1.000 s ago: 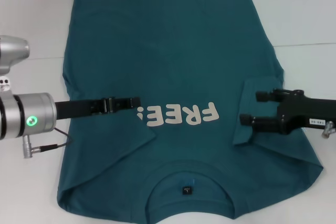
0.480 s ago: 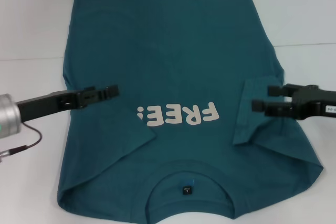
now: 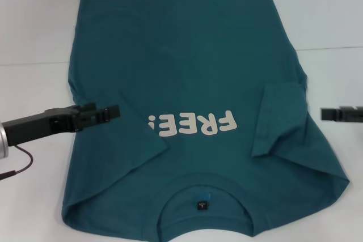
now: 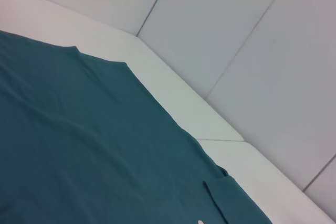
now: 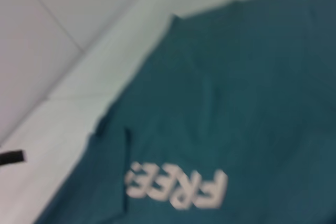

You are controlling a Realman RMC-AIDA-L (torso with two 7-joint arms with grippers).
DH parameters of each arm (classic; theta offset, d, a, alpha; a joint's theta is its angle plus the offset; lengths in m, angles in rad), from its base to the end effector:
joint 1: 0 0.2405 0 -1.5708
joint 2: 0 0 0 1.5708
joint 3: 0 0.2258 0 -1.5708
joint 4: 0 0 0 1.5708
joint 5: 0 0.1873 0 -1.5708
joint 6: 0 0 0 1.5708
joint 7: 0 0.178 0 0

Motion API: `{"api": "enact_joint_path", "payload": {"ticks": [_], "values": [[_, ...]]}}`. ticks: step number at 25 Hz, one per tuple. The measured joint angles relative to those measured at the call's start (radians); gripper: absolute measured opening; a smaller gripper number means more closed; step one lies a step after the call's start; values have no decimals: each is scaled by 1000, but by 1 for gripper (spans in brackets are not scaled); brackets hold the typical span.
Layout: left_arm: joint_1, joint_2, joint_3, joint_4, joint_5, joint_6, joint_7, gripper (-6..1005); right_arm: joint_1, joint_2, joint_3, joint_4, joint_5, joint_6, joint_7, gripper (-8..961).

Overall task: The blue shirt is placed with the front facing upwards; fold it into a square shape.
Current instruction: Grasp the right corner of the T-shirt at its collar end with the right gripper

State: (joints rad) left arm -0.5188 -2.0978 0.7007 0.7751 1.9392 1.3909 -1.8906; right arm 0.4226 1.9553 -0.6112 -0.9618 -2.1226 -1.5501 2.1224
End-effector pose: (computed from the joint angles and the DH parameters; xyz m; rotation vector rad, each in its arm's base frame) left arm -0.2137 0.3462 0.0065 -2.3988 -1.1964 -0.7913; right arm 0.2719 0.3234 0.0839 -2.2741 1.3575 0.5181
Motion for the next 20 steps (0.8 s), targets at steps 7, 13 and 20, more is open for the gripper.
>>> {"api": "enact_joint_path", "payload": {"ticks": [7,13,20], "values": [[0,-4,-14,0,-7,6,6,918,4,-47,6,0,-117,-72,217,920],[-7,-7,-15,6,-9,1,10,917,11,-64,27,9,-225,-97,345,920],[-17,-13,-15,9,-12,-11,15,919,23,-79,44,17,-281,-162,445,920]]}}
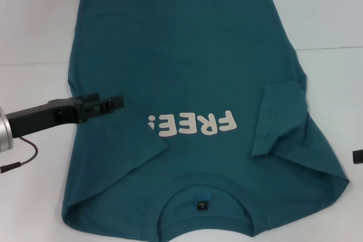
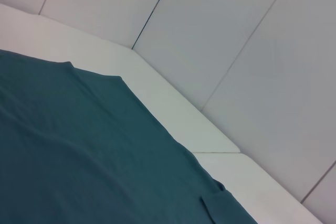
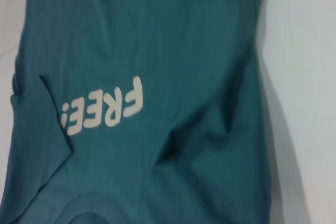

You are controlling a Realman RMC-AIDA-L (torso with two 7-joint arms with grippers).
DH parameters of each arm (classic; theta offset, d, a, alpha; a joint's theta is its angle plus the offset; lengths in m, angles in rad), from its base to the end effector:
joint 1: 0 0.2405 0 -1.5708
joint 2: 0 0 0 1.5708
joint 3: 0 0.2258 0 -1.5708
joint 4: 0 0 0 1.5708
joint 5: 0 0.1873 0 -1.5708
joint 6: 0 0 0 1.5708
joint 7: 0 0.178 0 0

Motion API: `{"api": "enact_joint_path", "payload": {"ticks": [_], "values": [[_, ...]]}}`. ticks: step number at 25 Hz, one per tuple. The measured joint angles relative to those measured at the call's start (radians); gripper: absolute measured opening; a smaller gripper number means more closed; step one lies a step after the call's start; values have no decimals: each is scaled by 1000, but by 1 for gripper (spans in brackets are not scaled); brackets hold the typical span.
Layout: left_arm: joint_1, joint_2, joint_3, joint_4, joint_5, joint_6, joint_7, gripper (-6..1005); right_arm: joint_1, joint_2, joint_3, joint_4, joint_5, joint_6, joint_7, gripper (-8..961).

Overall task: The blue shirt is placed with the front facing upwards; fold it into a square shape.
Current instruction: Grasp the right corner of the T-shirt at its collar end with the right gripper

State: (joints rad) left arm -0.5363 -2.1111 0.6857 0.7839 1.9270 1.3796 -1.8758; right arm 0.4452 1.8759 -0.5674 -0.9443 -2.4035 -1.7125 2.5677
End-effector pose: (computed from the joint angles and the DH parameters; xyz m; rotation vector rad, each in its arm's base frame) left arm -0.2051 0.3526 0.0077 -2.3894 -1.1574 -0.8246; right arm 0.3066 0.2898 0.0958 -1.9867 1.9808 0.2512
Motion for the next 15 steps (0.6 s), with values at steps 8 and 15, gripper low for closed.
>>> {"api": "enact_joint_path", "payload": {"ticks": [8,15], "values": [[-4,-3,0,-4,-1,-20,10,919,29,-19,7,98,-46,7,25,919],[-4,-4,0,-7,-1,-36,25,919,56,-34,-1,162,-51,77,25,919]]}}
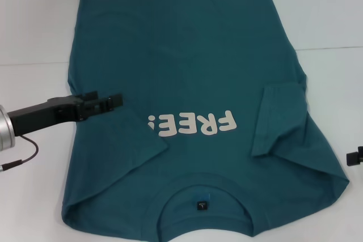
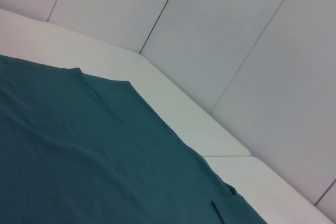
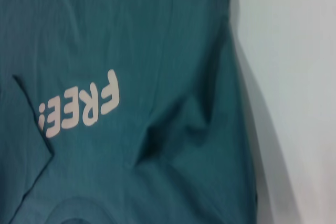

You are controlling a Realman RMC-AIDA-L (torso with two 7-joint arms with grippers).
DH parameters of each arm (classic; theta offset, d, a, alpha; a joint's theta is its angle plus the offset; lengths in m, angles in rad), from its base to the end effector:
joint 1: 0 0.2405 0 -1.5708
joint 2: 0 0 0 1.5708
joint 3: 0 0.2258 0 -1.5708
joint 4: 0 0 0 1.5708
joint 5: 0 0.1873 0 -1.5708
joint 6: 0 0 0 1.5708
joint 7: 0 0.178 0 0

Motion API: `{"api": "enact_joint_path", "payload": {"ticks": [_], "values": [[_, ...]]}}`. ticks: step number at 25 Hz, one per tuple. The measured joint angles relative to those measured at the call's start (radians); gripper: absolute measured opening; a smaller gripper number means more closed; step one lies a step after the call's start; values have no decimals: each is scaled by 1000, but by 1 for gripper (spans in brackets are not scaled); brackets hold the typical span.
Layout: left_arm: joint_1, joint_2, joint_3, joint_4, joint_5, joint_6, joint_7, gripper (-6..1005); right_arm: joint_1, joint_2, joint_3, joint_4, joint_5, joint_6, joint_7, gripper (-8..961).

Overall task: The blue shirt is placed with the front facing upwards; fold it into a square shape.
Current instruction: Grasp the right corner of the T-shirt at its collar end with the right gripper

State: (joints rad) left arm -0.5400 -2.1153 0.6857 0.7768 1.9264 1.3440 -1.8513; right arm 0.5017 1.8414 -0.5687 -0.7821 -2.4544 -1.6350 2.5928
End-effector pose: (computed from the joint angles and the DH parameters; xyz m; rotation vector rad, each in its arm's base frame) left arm -0.2074 0.3569 0.0066 -2.3686 -1.1345 -0.8092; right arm 0.3164 0.2982 0.0840 -1.9223 2.0745 0.2122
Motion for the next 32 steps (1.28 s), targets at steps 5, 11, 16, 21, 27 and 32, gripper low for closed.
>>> {"api": "enact_joint_path", "payload": {"ticks": [5,11,16,21,27,32], "values": [[0,0,0,-1,0,-14,4,919,29,-4,-16,60,-1,34,-4,919],[-5,0,-1,-1,0,-19,4,918,37,1,-38,101,-2,88,-6,918],[-6,0,-2,-2,0,-27,4,918,40,3,-39,131,-2,111,-7,916],[-7,0,-2,-4,0,-34,5,918,41,8,-38,134,-1,118,-7,905],[-8,0,-1,-4,0,-34,8,918,46,10,-31,156,4,134,-8,884],[-5,0,-1,-4,0,-34,8,918,55,12,-29,172,8,148,-8,866]]}}
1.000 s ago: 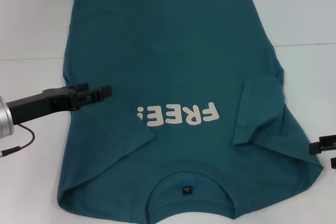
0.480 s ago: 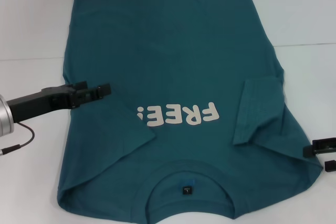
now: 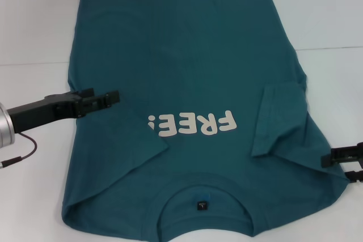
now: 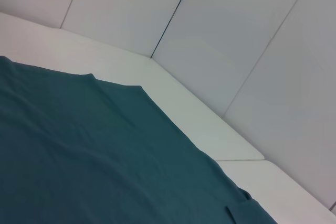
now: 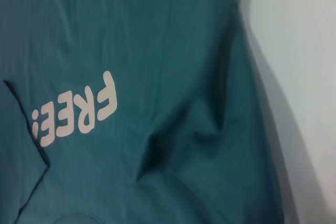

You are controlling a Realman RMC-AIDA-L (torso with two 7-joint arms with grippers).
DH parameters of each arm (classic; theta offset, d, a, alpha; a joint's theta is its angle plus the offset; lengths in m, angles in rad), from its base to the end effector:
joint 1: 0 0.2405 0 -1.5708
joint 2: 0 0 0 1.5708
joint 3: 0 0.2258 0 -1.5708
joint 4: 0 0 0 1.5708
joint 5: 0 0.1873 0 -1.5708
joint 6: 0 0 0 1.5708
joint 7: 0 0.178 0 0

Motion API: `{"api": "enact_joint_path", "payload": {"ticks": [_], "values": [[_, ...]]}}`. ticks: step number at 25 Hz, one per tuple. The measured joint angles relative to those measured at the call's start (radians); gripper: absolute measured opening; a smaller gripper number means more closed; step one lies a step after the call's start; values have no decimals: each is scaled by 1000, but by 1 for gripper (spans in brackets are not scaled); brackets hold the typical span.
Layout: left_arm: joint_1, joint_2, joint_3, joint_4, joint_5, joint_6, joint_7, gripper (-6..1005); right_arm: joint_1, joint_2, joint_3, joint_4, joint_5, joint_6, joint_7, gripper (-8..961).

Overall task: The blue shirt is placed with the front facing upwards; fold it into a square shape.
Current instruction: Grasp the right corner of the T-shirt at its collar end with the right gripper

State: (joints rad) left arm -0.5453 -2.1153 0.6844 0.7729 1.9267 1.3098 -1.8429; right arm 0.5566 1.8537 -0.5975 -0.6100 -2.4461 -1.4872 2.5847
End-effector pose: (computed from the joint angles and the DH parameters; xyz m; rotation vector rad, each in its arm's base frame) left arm -0.2098 0.3620 0.0077 -2.3419 -1.1243 -0.7949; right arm 0.3176 0.3111 0.0514 -1.8951 2.1207 0.2274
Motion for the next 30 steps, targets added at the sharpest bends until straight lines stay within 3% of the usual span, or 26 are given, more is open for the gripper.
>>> {"api": "enact_joint_path", "payload": {"ticks": [21,30], "values": [[3,0,0,0,0,-25,13,917,21,8,-7,42,-4,72,62,807],[1,0,0,0,0,-48,13,917,22,7,-9,63,-7,81,87,481]]}}
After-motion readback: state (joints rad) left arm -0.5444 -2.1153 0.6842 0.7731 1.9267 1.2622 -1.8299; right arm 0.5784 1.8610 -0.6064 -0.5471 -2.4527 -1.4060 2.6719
